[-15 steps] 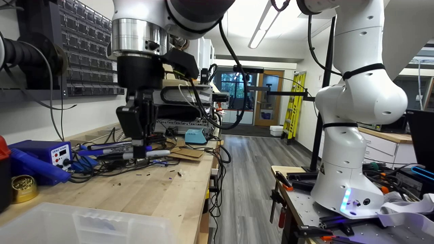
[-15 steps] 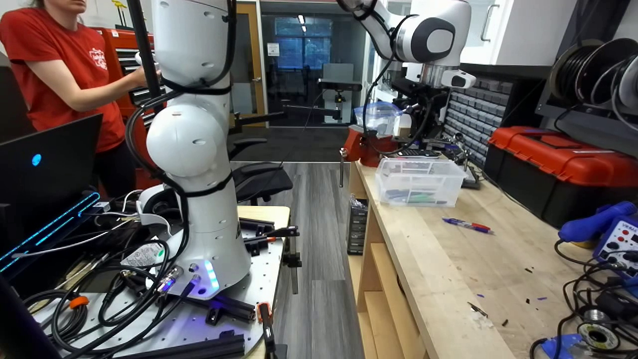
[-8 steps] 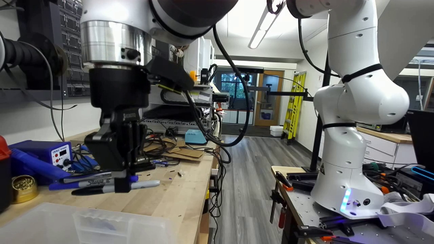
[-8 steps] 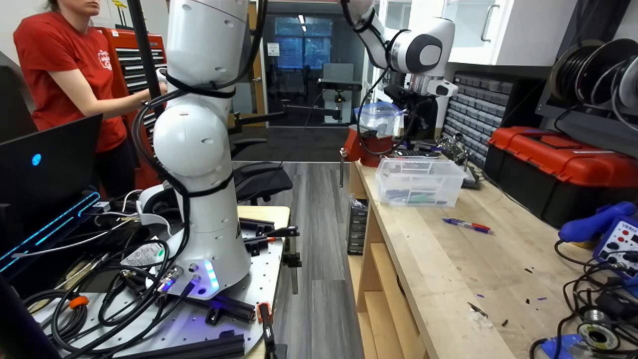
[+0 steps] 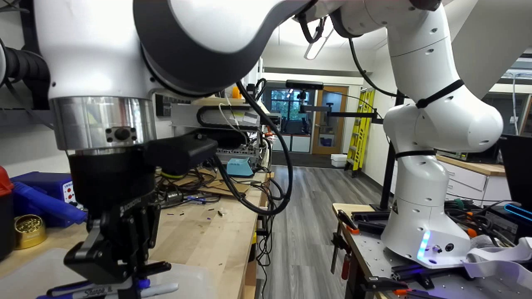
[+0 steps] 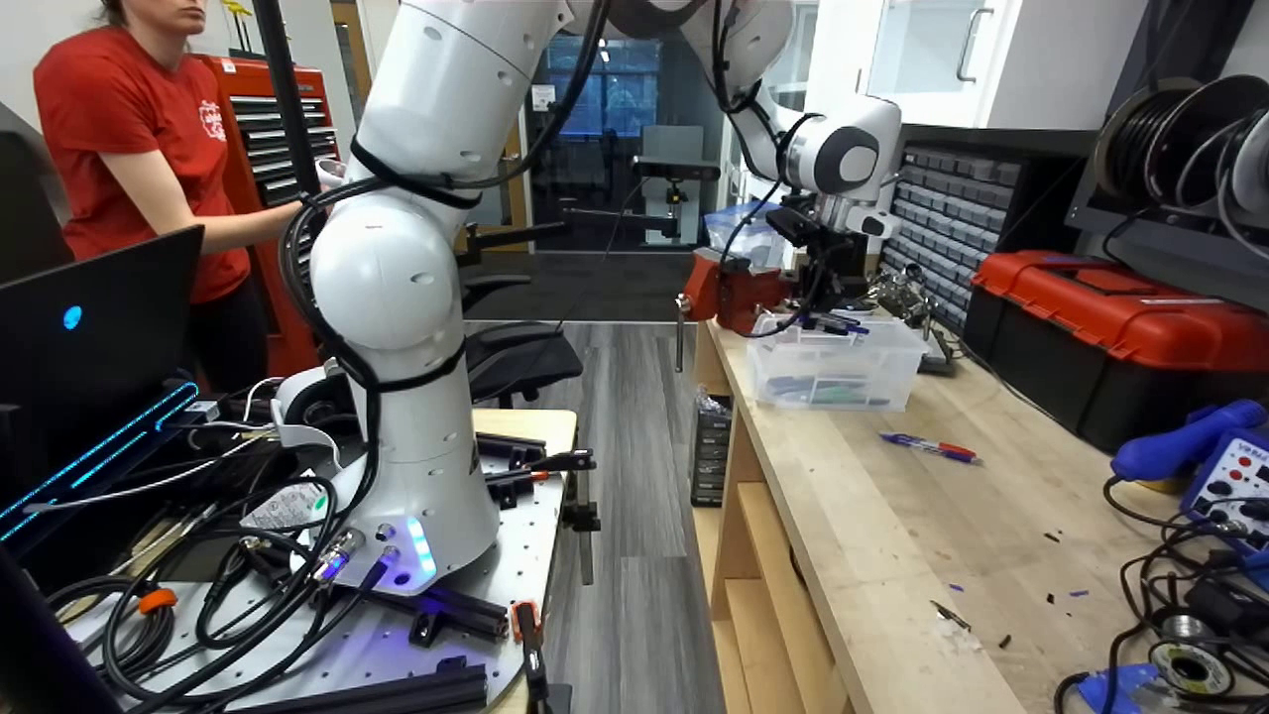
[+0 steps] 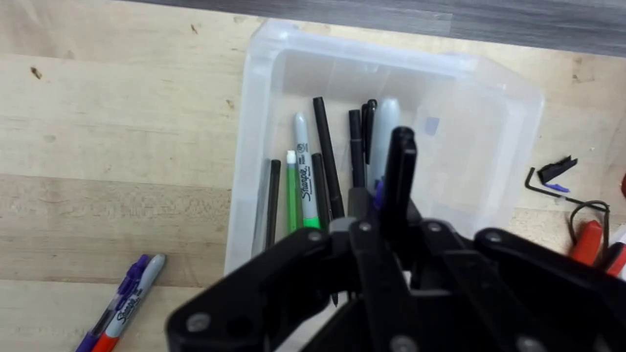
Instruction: Pick the three markers at the right and put them in the clear storage box
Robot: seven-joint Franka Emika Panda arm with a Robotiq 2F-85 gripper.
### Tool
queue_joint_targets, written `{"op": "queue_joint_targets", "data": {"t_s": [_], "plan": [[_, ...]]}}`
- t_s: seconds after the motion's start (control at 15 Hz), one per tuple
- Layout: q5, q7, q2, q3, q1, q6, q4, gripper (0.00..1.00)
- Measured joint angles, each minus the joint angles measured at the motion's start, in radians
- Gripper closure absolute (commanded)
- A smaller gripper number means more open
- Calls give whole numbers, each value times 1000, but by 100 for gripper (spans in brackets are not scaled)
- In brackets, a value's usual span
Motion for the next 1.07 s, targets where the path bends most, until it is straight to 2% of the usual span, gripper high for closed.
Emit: {"op": "queue_joint_targets", "data": {"t_s": [0.27, 0.67, 1.07], "plan": [[-25, 0, 44, -20, 18, 20, 27, 37], [-26, -2, 21, -50, 15, 21, 66, 0], [-57, -4, -56, -96, 2, 8, 92, 0]]}}
